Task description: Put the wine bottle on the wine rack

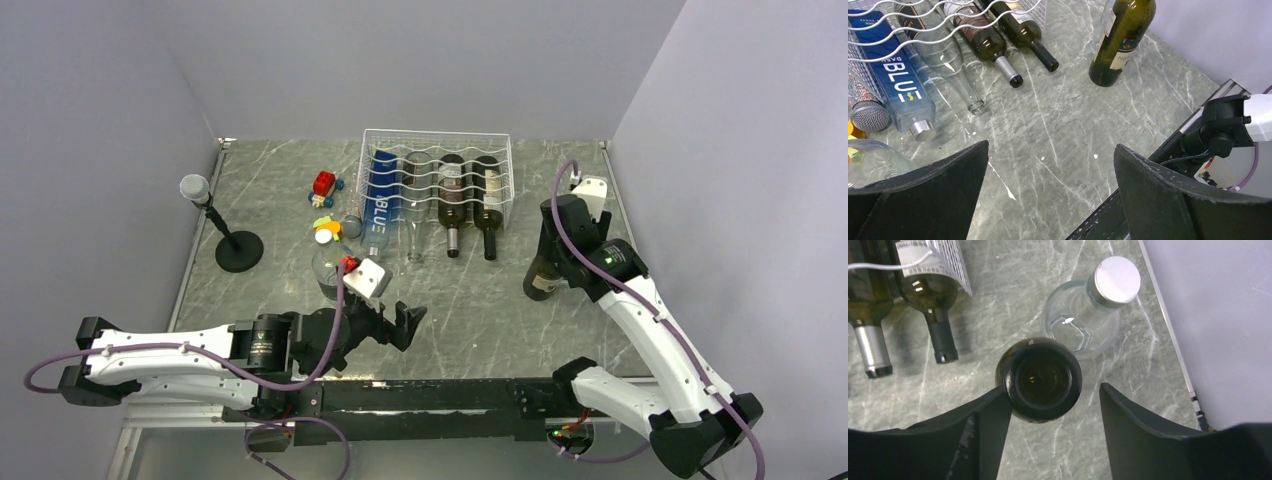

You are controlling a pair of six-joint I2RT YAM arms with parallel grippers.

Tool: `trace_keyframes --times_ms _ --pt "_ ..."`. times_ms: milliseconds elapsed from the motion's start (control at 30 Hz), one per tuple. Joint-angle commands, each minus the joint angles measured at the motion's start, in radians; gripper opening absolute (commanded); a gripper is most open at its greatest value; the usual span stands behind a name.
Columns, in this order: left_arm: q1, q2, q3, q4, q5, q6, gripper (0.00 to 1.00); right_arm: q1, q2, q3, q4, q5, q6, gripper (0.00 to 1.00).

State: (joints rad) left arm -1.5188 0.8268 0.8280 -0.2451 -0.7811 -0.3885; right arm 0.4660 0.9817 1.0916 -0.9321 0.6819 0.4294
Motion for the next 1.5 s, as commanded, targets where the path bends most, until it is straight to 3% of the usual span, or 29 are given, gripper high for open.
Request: trace_keyframes --times_ms 0,167,233,367,533,933,1267,1467 --pt "-0.002 -0.017 -0.002 0.035 0.023 -0.040 0.99 -0.044 -0.015 -0.010 0.139 -0.034 -0.049 0.64" --pt "-0.003 -0.062 -0.042 0.062 0.030 -0.057 0.99 -0.062 -0.024 -0.021 0.172 -0.045 -0.064 0.55" --pt "-0.002 -0.074 -0.054 0.067 0.032 -0.061 0.99 -0.065 -0.029 -0.022 0.176 -0.053 -0.069 0.42" --pt "-0.002 -0.076 -0.056 0.063 0.031 -0.064 0.99 -0.066 -0.037 -0.022 0.176 -0.062 -0.100 0.00" --pt "-0.001 -0.044 -0.054 0.069 0.037 -0.065 0.99 -0.065 -0.071 -0.005 0.184 -0.170 -0.152 0.00" --pt "0.000 0.045 -0.067 0.144 0.095 -0.076 0.99 -0.064 -0.195 0.112 0.161 -0.720 -0.122 0.00" --pt "0.002 0.150 -0.149 0.382 0.212 -0.043 0.99 -0.061 -0.217 0.109 0.226 -1.074 -0.025 0.00" --pt "0.014 0.260 -0.212 0.549 0.302 -0.009 0.99 -0.052 -0.228 0.055 0.247 -1.160 0.019 0.00"
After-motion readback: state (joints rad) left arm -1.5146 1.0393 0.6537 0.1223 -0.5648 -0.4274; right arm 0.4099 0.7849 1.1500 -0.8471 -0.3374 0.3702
